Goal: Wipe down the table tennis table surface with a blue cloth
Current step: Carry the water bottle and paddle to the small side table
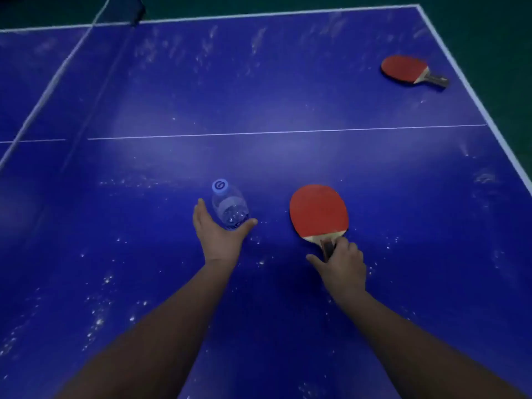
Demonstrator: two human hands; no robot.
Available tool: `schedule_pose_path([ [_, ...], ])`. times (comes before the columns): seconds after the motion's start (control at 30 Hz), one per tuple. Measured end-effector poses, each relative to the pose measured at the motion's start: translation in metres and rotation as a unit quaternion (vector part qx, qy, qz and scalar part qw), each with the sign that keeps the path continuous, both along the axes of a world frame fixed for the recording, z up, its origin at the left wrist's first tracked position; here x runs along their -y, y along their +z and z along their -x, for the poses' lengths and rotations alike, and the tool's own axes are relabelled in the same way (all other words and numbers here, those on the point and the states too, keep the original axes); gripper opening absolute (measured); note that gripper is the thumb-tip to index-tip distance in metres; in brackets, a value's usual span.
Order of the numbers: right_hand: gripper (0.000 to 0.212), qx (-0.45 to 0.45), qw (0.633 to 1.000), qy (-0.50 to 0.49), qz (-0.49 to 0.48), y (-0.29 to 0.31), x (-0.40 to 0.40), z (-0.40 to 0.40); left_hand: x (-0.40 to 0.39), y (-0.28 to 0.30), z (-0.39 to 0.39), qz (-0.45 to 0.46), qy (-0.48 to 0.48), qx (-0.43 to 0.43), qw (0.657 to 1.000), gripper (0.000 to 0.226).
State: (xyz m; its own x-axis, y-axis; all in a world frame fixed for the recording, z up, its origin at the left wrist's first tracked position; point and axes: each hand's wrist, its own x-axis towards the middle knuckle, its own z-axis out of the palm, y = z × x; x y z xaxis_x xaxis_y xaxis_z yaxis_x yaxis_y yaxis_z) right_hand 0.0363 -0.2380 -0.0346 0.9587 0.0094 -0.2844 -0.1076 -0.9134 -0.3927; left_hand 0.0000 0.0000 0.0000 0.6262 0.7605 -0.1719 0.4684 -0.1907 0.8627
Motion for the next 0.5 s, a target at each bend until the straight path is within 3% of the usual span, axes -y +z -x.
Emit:
schedule_pose_path([
  [0.2,0.058,-0.025,0.995,-0.052,-0.076,-0.013,-0.008,-0.014,-0.007,-0.010,-0.024,0.040,0.016,0.026,0.999,0.128],
  [0.37,0.060,-0.032,0.988,-0.074,-0.132,-0.015,-0.012,-0.024,-0.007,-0.007,-0.031,0.032,0.006,0.016,0.999,0.088],
  [0.5,0.074,-0.052,0.981,-0.109,-0.152,-0.008,-0.003,-0.016,0.000,0.002,-0.018,0.016,-0.022,0.001,1.000,0.076],
])
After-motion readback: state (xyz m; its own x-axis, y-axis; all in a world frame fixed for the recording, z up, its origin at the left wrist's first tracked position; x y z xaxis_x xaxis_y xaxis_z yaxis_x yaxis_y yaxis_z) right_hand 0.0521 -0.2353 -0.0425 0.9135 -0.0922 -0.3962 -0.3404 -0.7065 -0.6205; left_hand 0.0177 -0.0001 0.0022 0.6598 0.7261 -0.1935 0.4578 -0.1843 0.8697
